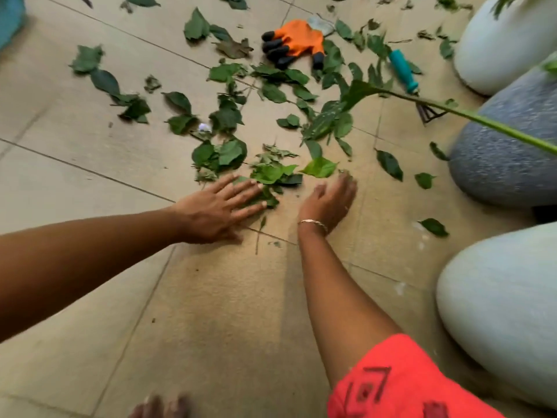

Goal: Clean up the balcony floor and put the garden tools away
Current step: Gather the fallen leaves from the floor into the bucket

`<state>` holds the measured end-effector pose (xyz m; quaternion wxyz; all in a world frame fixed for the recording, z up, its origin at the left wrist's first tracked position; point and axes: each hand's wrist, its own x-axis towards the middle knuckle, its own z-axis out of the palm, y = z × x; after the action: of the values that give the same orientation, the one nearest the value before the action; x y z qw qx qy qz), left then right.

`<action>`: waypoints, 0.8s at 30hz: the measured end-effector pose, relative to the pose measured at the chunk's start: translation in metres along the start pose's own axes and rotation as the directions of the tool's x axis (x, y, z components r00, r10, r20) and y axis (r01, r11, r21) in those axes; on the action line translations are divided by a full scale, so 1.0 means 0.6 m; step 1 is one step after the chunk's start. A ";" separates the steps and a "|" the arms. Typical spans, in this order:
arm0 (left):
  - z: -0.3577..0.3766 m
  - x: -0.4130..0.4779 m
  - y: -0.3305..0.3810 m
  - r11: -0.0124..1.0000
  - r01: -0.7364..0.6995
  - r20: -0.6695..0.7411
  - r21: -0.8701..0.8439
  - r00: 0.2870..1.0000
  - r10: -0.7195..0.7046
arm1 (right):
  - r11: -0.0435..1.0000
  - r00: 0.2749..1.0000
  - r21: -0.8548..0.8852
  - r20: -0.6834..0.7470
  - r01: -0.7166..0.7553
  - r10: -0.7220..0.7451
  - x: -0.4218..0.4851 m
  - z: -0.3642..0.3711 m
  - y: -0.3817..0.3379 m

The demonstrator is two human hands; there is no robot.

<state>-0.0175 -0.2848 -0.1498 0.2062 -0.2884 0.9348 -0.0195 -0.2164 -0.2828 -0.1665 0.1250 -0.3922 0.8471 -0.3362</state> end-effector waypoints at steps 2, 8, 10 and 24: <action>-0.007 0.015 0.034 0.986 -0.160 0.035 -0.040 0.986 0.161 | 0.979 0.977 -0.066 -0.104 -0.191 0.184 0.056 -0.038 0.054; -0.015 0.056 0.092 0.865 -0.492 0.018 -0.100 0.868 0.496 | 0.895 0.929 -0.275 -0.227 -0.350 0.293 0.157 -0.137 0.174; -0.018 0.071 0.087 0.871 -0.485 0.019 -0.076 0.873 0.488 | 0.861 0.900 -0.278 -0.221 -0.427 0.375 0.170 -0.143 0.186; -0.021 0.077 -0.028 1.000 -0.001 -0.031 0.017 1.000 0.001 | 0.905 0.968 -0.359 0.022 -0.226 0.250 0.279 -0.125 0.158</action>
<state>-0.0481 -0.3250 -0.1530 0.1941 -0.2858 0.9379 -0.0318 -0.4177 -0.3288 -0.1653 0.1209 -0.3128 0.9305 -0.1471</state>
